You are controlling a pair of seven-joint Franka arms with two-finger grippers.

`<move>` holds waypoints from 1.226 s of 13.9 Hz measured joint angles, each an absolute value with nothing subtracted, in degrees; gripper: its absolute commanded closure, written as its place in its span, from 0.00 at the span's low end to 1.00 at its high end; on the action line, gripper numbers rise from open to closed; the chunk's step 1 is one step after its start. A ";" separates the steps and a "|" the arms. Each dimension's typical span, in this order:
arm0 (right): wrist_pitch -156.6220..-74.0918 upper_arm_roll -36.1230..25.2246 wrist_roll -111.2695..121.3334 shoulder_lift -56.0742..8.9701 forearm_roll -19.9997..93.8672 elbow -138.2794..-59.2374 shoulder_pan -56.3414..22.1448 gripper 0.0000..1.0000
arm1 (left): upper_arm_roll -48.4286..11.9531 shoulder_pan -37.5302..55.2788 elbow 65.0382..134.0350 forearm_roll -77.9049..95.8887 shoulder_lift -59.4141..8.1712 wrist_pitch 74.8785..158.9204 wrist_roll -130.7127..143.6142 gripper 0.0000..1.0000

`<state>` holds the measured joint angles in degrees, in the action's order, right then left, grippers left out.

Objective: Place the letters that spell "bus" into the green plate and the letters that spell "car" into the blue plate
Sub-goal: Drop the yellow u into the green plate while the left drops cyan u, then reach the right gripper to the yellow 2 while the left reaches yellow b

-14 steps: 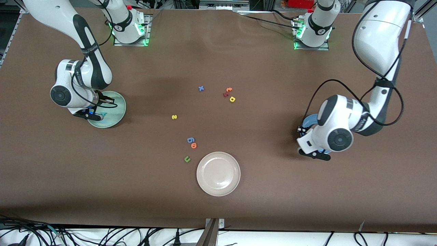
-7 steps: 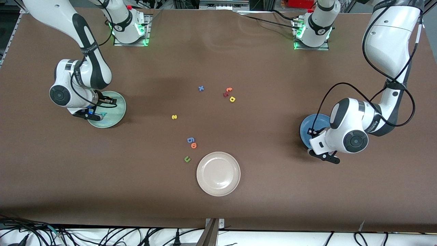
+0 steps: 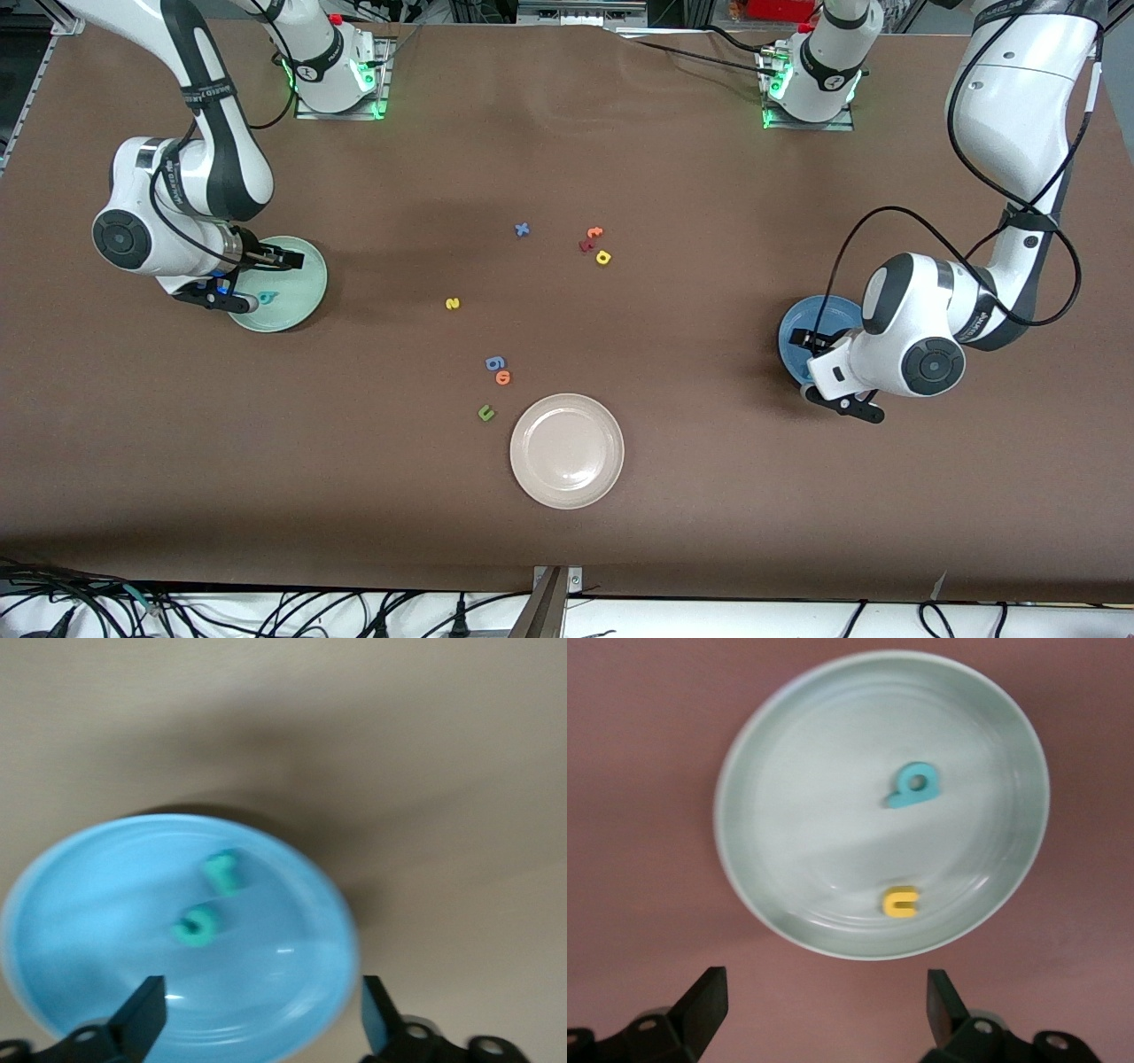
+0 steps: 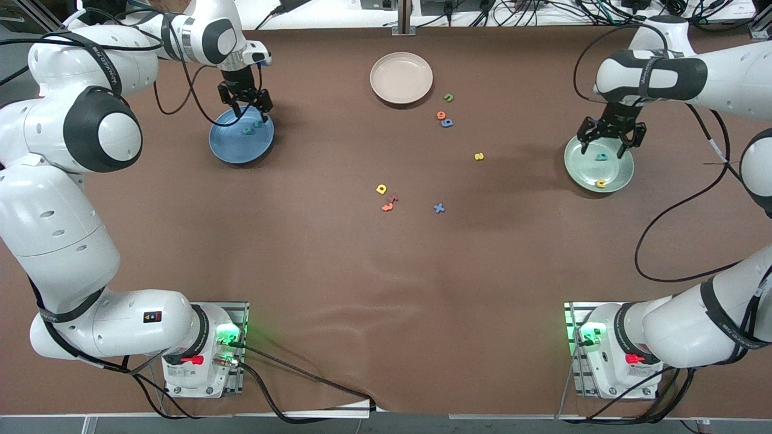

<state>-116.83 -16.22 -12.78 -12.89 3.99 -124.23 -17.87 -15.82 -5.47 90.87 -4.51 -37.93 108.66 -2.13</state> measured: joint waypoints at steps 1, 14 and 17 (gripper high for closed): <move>-116.64 -14.40 -16.11 -12.44 4.23 -123.59 -17.96 0.01 | -16.74 -5.40 90.91 -1.79 -37.11 108.51 0.31 0.00; -139.49 4.74 -58.99 -21.53 5.54 -120.64 -22.12 0.02 | -28.18 6.28 106.81 -0.36 -32.68 132.70 60.25 0.00; -142.84 4.77 -62.88 -24.70 5.55 -119.03 -24.37 0.02 | -28.20 10.63 108.83 -5.73 -32.77 135.83 75.09 0.00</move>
